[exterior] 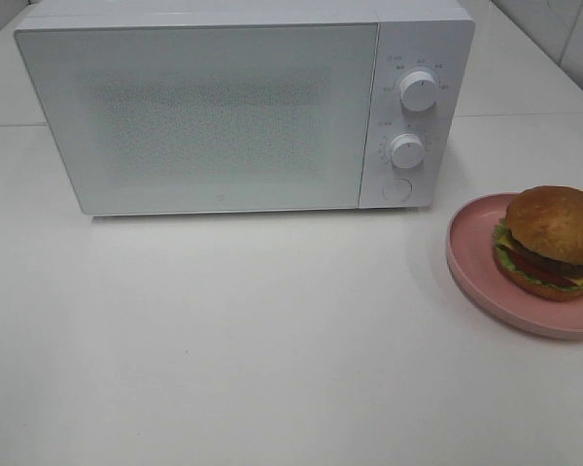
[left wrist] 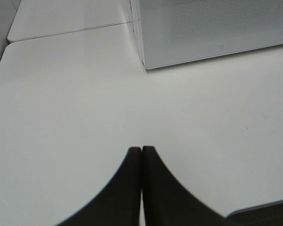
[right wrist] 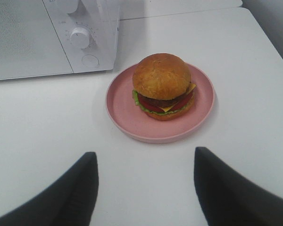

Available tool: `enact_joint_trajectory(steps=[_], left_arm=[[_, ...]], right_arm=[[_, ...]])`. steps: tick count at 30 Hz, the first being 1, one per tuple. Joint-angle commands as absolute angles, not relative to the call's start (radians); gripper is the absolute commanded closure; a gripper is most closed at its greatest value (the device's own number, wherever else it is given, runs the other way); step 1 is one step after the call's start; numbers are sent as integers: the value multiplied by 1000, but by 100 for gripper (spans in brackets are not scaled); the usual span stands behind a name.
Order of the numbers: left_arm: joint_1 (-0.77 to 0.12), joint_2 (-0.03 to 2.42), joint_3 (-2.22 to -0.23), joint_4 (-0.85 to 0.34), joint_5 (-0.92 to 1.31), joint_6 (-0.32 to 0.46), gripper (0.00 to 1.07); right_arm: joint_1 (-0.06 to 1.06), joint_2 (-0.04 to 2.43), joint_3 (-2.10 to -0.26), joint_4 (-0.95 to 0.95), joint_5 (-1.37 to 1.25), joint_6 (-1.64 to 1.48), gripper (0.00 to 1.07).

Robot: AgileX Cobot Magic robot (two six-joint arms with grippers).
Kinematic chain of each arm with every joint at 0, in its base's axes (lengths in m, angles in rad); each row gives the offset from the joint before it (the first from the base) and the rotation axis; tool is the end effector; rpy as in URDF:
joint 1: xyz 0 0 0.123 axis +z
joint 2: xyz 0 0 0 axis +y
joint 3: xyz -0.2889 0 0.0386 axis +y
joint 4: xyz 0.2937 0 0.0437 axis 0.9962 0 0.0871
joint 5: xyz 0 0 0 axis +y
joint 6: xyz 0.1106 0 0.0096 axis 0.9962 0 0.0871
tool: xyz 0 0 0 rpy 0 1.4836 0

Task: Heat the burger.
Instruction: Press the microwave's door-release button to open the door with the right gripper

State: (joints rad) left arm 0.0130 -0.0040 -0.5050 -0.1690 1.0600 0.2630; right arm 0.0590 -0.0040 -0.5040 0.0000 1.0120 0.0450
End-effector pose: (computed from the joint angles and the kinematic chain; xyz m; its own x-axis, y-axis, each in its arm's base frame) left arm 0.0448 -0.0157 0.2931 -0.4135 0.1715 -0.8942 0.1958 0.9759 0.0966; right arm 0.0477 0.0028 0.2965 -0.4064 0.0211 -0.9135 -0.0407 0.9983 0.0411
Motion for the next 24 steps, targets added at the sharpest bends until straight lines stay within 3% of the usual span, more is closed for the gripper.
enact_joint_trajectory(steps=[1, 11, 24], left_arm=[[12, -24, -506, -169, 1049, 262, 106], [12, -24, -506, -169, 1049, 262, 106], [12, -24, -506, -169, 1049, 262, 106]], right_arm=[[58, -21, -505, -6, 999, 44, 49], [58, 99, -550, 0, 845, 44, 49], [58, 572, -547, 0, 506, 44, 50]])
